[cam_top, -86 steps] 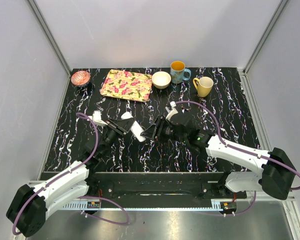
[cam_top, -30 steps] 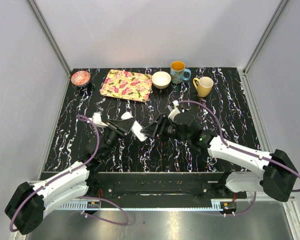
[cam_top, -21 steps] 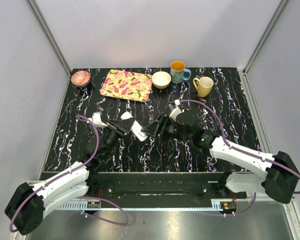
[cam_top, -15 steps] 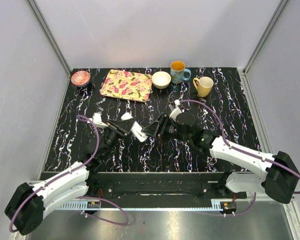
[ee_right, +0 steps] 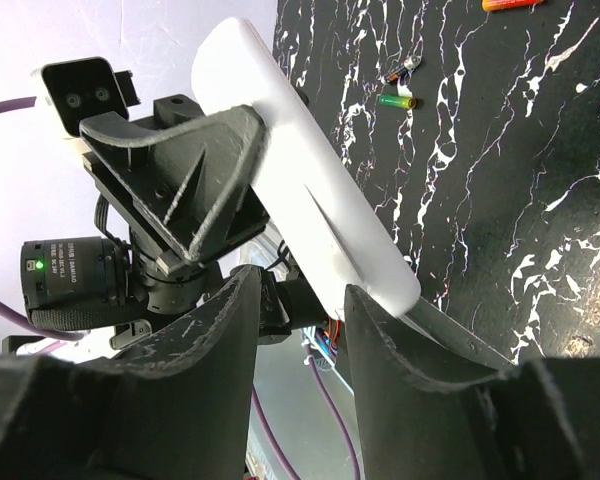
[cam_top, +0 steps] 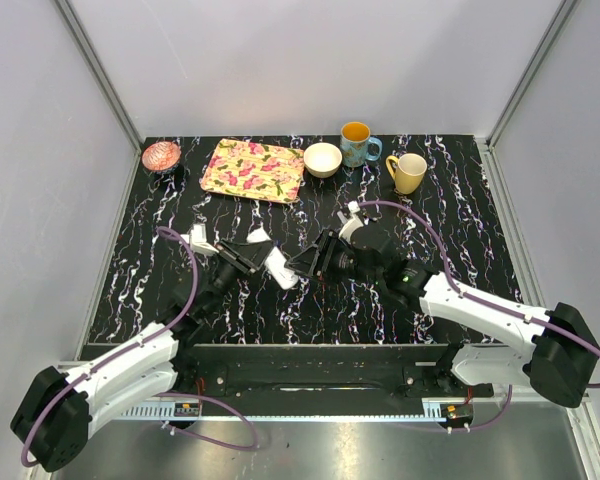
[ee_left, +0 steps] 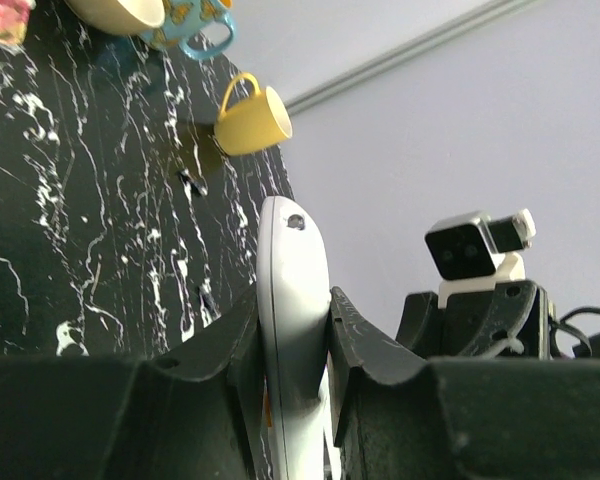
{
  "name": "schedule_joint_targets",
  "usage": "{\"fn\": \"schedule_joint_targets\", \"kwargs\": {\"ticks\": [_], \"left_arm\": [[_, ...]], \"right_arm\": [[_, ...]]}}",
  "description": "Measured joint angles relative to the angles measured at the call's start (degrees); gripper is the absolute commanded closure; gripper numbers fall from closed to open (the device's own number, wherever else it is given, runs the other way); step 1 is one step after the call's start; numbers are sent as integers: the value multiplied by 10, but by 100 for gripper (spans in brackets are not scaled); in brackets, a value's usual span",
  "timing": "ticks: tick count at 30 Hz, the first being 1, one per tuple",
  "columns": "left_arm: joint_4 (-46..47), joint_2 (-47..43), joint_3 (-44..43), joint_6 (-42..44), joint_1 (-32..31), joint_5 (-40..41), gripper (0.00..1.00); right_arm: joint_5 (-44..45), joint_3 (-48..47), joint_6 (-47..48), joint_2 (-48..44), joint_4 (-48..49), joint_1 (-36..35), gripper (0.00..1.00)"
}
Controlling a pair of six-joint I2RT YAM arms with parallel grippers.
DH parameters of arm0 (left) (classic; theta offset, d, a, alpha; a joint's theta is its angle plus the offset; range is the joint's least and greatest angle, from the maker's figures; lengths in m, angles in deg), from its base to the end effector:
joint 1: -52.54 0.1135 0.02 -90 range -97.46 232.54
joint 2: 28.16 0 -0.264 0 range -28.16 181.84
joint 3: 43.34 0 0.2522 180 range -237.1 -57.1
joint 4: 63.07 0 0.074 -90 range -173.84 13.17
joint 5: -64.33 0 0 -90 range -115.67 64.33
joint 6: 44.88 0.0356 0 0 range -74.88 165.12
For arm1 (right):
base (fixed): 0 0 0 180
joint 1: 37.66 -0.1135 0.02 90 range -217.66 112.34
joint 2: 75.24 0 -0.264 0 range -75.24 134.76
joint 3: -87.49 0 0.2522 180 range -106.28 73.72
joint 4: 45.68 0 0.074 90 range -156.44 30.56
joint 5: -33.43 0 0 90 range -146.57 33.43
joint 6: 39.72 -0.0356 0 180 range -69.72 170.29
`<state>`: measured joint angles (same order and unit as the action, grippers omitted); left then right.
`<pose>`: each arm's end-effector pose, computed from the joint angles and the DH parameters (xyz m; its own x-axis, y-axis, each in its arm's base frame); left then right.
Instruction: Load the batteries into the remote control
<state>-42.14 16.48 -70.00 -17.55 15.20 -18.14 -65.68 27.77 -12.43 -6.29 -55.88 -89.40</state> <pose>0.1469 -0.1062 0.2268 -0.4230 -0.7851 -0.4525 0.2647 0.3706 -0.8903 0.1671 0.2210 0.2831 -0.8656 0.3194 -0.3856 -0.2148 0.4587 0.8622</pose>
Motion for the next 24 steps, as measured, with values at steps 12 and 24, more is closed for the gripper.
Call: {"fn": "schedule_joint_targets", "kwargs": {"ticks": [12,24], "left_arm": [[0,5,0,-23,0,-38,100],[-8,5,0,-22,6,-39,100]], "right_arm": [[0,-1,4,-1,1,1,51],[20,-32,50,-40,-57,2,46]]}}
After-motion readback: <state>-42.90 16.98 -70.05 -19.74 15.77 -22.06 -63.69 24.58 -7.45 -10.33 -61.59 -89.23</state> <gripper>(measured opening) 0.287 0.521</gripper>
